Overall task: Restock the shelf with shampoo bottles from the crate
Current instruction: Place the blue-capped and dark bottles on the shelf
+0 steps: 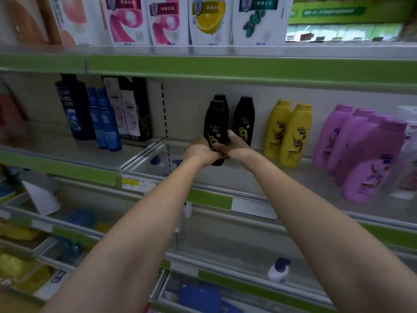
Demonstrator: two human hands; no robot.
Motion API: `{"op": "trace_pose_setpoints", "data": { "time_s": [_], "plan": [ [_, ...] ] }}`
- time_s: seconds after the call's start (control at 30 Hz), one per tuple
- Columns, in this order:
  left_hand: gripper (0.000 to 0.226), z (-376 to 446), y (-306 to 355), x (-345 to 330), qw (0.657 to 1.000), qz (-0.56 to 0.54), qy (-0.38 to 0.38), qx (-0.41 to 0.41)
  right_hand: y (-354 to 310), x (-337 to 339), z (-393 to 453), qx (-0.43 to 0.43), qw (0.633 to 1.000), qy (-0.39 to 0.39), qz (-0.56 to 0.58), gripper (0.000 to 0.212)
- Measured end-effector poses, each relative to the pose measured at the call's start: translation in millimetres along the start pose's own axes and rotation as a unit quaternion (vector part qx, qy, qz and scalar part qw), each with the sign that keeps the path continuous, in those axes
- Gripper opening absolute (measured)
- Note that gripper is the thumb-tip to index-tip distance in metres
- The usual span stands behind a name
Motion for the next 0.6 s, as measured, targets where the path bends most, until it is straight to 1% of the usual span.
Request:
{"op": "trace_pose_setpoints", "data": {
  "time_s": [0.07,0.13,0.27,0.3,0.37,0.4,0.47,0.53,0.6],
  "plan": [
    [0.085,4.5,-1.4,2.2,1.0,-0.002,-0.023,-0.001,-0.5,-0.9,-0.7,-0.013,1.0,0.012,-0.012,0.042],
    [0.098,8.0,-2.3,3.3,0.999,0.012,-0.045,0.0,0.7,-0.9,-5.3,-0.032,0.999,0.026,-0.013,0.044],
    [0.102,5.6,-1.4,6.2,0.995,0.084,-0.05,0.017,1.9,6.6,-22.7,-0.066,0.997,0.044,0.001,0.049],
    [0.096,3.5,-0.1,7.3,0.993,0.101,-0.051,0.018,1.8,10.2,-27.4,-0.074,0.996,0.047,-0.008,0.049],
    [0.072,-1.9,5.1,11.2,0.991,0.121,-0.05,0.014,2.2,18.4,-36.7,-0.083,0.994,0.053,-0.046,0.051],
    [0.064,-4.9,9.0,12.9,0.991,0.126,-0.05,0.012,2.8,23.1,-41.6,-0.084,0.992,0.055,-0.075,0.051],
    [0.059,-11.6,20.3,13.5,0.989,0.137,-0.048,-0.001,2.1,33.4,-53.2,-0.083,0.983,0.046,-0.158,0.047],
    [0.058,-26.0,38.3,11.4,0.988,0.144,-0.042,-0.023,-0.9,46.0,-68.6,-0.086,0.965,0.032,-0.247,0.043],
    [0.051,-41.4,58.3,4.0,0.987,0.148,-0.051,-0.045,-1.9,61.9,-86.3,-0.086,0.951,0.03,-0.295,0.04]
  ]
}}
Point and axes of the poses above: each hand's wrist, its own z-axis towards the middle knuckle, its own x-axis out of the back of the hand, y = z × x, the point moved 1 cm from there along z, towards the middle knuckle, and after that the axes turned 1 degree about x, right-handed, at the moved point
